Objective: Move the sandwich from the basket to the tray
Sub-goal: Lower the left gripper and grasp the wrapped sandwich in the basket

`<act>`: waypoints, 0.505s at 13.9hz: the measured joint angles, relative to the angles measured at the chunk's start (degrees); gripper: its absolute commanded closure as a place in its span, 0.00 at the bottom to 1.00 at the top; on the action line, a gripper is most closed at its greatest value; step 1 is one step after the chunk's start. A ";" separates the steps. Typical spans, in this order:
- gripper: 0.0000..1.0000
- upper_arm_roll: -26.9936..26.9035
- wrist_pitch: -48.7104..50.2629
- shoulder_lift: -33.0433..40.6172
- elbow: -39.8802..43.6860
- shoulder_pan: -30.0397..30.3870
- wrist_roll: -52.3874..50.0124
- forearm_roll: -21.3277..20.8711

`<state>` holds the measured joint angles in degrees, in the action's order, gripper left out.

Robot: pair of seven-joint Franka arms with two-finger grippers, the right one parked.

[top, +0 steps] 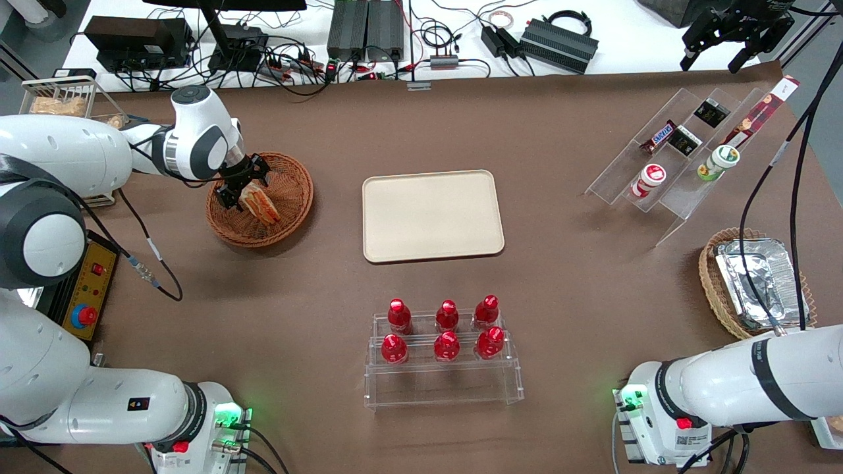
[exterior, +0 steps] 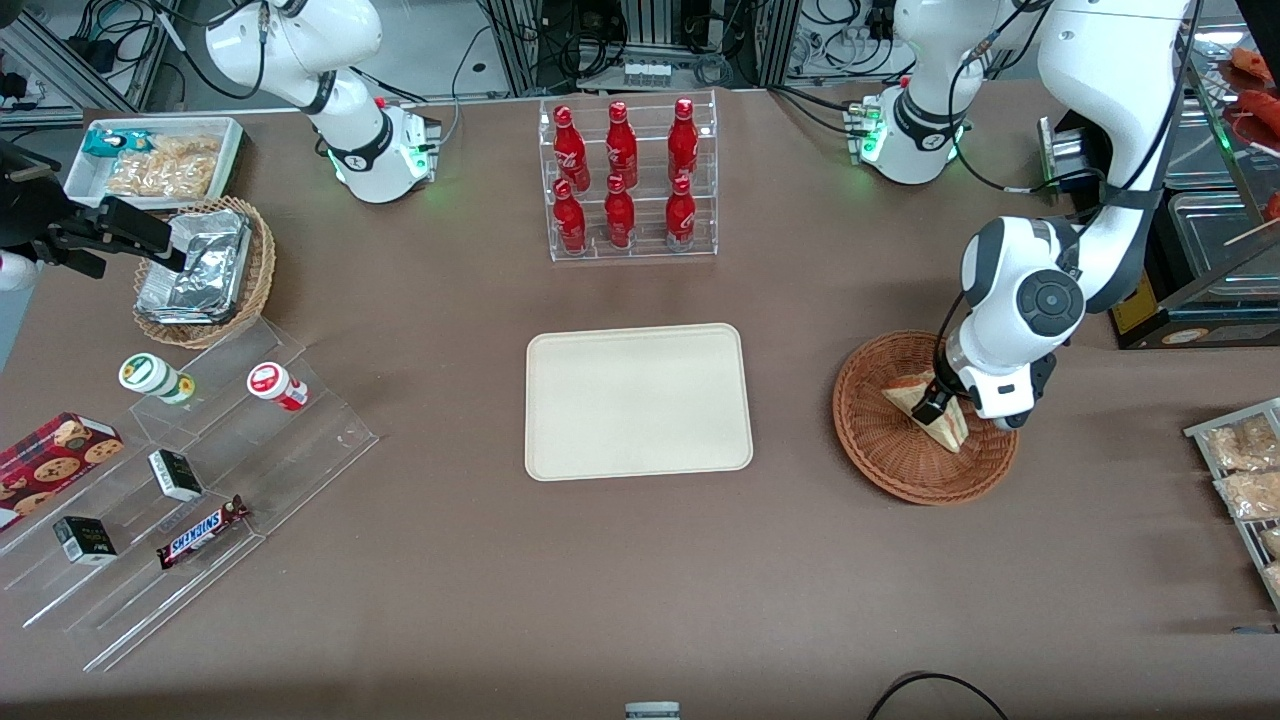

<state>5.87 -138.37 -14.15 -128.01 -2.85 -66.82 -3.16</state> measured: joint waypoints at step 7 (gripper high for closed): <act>0.92 0.00 0.55 -0.01 0.22 0.00 -3.79 0.01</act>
<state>5.87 -137.82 -14.16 -127.79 -2.86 -70.61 -3.15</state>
